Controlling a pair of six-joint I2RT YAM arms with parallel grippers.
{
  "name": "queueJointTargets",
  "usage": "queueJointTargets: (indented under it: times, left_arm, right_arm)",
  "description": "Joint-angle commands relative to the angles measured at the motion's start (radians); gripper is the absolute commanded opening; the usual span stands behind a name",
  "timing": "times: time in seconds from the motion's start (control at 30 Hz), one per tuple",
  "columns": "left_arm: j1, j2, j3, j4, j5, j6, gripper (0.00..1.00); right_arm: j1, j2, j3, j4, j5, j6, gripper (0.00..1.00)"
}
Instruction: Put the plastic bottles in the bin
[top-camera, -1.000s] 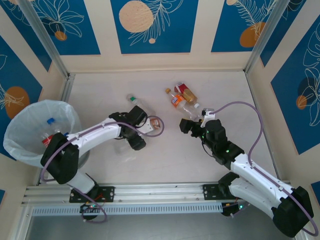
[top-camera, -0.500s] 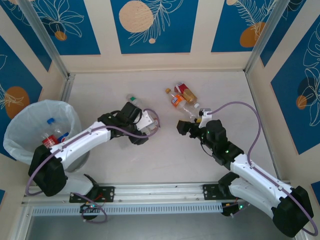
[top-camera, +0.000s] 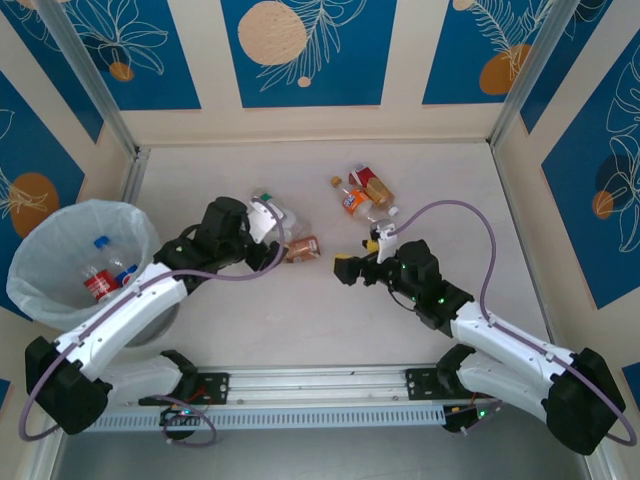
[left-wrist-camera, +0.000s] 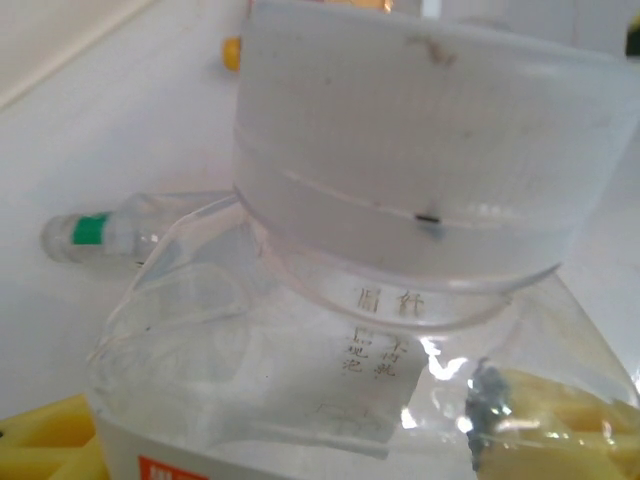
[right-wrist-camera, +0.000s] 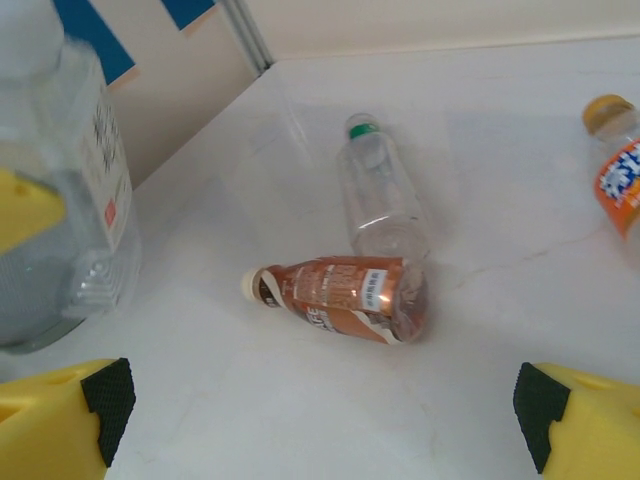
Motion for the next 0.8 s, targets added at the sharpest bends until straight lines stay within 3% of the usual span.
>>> queueJointTargets:
  times: [0.0, 0.2, 0.6, 0.77]
  left_arm:
    - [0.04, -0.047, 0.019, 0.035, 0.007, -0.078, 0.0]
    - [0.065, -0.09, 0.047, 0.031, 0.04, -0.119, 0.0]
    - [0.106, -0.12, 0.149, -0.038, -0.09, -0.181, 0.0]
    - [0.114, -0.139, 0.209, -0.058, -0.056, -0.183, 0.0]
  right_arm:
    - [0.024, 0.019, 0.045, 0.083, -0.018, -0.079, 1.0]
    - [0.062, 0.065, 0.058, 0.158, -0.045, -0.124, 0.99]
    - [0.103, 0.142, 0.109, 0.219, -0.081, -0.148, 1.0]
    - [0.113, 0.154, 0.123, 0.224, -0.077, -0.156, 0.99]
